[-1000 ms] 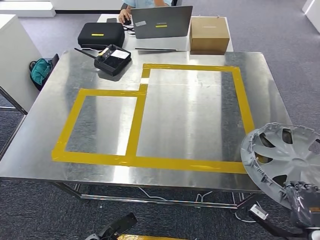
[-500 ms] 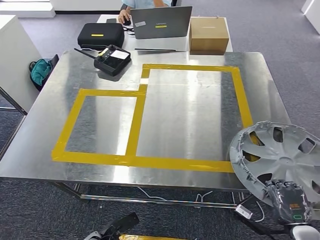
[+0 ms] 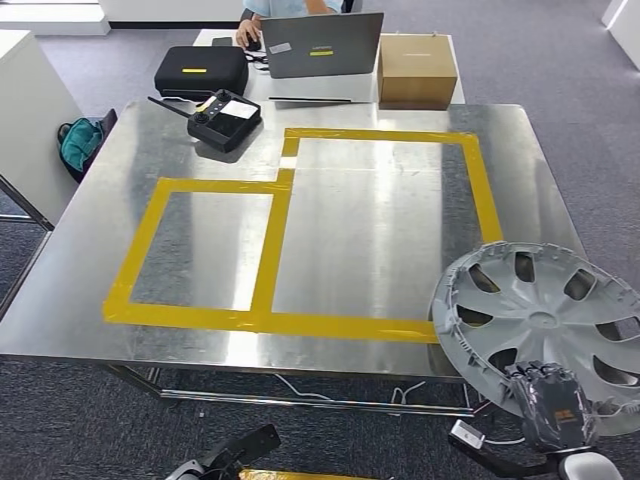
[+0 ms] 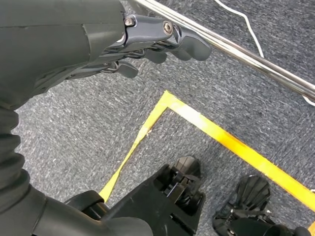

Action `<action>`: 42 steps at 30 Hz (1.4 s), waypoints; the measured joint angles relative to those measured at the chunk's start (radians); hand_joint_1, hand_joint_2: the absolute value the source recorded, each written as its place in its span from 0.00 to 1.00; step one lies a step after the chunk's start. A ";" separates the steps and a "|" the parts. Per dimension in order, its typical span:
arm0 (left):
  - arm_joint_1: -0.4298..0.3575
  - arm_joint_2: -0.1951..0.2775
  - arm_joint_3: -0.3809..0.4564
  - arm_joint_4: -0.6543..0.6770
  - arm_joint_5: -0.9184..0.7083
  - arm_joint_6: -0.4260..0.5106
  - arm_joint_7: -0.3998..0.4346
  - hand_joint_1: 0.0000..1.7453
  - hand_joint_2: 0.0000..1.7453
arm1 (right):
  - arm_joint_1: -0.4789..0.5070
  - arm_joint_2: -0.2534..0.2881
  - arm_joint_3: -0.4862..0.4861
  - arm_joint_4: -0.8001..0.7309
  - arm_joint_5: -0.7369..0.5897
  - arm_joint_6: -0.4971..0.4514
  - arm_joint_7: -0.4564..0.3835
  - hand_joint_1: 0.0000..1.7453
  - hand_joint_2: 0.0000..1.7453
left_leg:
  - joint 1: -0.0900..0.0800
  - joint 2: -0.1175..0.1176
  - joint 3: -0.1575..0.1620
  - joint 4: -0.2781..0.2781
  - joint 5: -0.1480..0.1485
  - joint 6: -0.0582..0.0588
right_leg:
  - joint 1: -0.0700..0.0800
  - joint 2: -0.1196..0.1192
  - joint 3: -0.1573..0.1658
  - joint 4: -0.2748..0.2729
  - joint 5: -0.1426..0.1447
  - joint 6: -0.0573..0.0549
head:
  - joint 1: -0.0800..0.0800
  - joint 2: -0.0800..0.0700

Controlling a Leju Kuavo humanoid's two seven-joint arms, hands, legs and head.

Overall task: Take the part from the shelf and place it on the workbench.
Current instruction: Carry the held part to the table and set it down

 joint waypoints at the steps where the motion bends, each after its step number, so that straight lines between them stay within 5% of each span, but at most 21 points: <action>1: -0.001 0.000 -0.001 0.000 0.000 0.000 0.000 0.00 1.00 | -0.001 -0.001 0.003 0.000 0.000 0.000 0.000 1.00 1.00 | 0.000 0.000 0.000 0.000 0.000 0.000 | 0.000 0.000 0.000 0.000 0.000 0.000 | 0.000 0.000; 12: -0.003 0.000 -0.011 0.000 -0.008 -0.004 0.005 0.00 1.00 | -0.017 -0.010 0.035 0.001 0.002 0.000 -0.015 1.00 1.00 | 0.000 0.001 0.000 0.000 0.000 0.000 | 0.000 0.002 0.000 0.000 0.000 0.000 | 0.000 0.000; 36: -0.016 0.000 -0.037 0.000 -0.015 -0.026 0.012 0.00 1.00 | -0.159 -0.025 0.326 0.014 -0.045 -0.007 -0.098 1.00 1.00 | 0.000 0.001 0.000 0.002 0.000 0.000 | -0.002 0.002 0.000 -0.002 0.003 0.001 | 0.000 0.000; 40: -0.018 0.001 -0.039 0.000 -0.011 -0.023 0.011 0.00 1.00 | -0.154 -0.034 0.332 0.009 -0.059 -0.026 -0.072 1.00 1.00 | 0.004 0.005 0.016 -0.038 0.026 0.026 | -0.003 -0.001 0.004 -0.027 0.016 0.020 | -0.005 0.000; 42: -0.020 0.001 -0.039 0.000 -0.009 -0.022 0.010 0.00 1.00 | -0.149 -0.041 0.333 0.006 -0.062 -0.031 -0.066 1.00 1.00 | 0.015 0.009 0.032 -0.071 0.042 0.032 | 0.002 -0.013 -0.029 0.033 -0.016 0.023 | -0.002 0.000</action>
